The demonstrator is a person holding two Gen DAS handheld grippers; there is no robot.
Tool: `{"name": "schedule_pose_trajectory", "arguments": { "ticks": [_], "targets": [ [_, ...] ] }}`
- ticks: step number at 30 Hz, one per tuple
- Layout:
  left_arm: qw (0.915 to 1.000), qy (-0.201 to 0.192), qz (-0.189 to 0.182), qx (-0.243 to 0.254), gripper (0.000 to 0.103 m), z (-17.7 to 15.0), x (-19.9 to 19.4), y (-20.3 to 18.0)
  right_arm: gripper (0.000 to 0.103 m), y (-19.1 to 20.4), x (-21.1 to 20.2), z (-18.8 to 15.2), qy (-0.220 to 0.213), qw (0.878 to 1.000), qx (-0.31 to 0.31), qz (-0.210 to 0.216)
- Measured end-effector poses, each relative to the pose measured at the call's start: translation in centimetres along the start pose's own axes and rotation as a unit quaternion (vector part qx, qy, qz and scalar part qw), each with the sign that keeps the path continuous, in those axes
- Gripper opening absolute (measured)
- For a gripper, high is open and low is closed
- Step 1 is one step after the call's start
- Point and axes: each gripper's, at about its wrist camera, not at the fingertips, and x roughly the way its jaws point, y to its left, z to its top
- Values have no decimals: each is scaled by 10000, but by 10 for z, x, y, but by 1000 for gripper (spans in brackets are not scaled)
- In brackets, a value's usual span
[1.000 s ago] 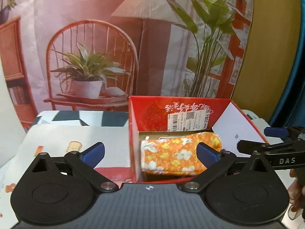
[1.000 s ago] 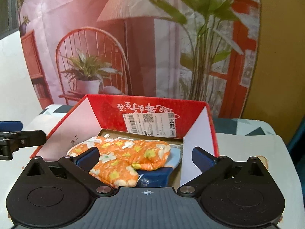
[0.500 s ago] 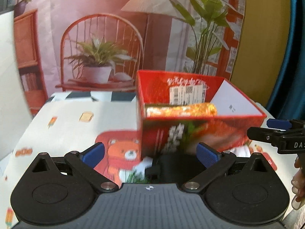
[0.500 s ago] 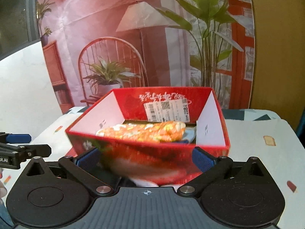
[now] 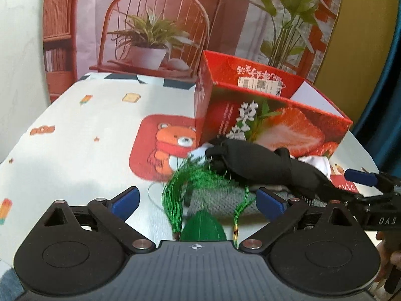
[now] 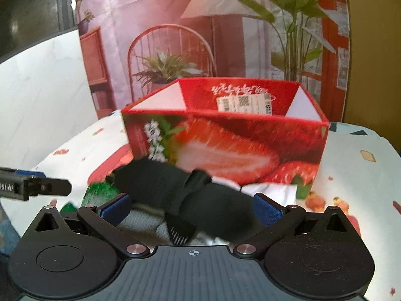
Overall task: Organize soft objects
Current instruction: 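Move the left tool to the green tasseled leaf-shaped pouch, then close the left gripper on the green pouch and lift it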
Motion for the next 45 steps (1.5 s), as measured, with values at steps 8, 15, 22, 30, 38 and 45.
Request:
{"name": "schedule_pose_trajectory", "arguments": {
  "ticks": [8,15,22,30,38,45],
  "targets": [
    [9981,234,-352,-457,74,-20,10,16,96,8,5,-24,381,9991,82,154],
    [9922,612,-789,-751,57,-31,23,19,87,17,3,-26,389,9984,-123,386],
    [9888,743,-1103,-683,47,-35,31,9,80,21,9,-29,571,9966,-142,585],
    [9788,1008,-1494,-967,47,-31,56,-11,76,30,16,-37,787,9933,-287,798],
    [9803,962,-1436,-957,47,-27,70,-27,69,29,16,-39,779,9929,-304,842],
    [9759,1042,-1688,-906,47,-30,75,-38,65,37,15,-40,767,9909,-499,982]
  ]
}}
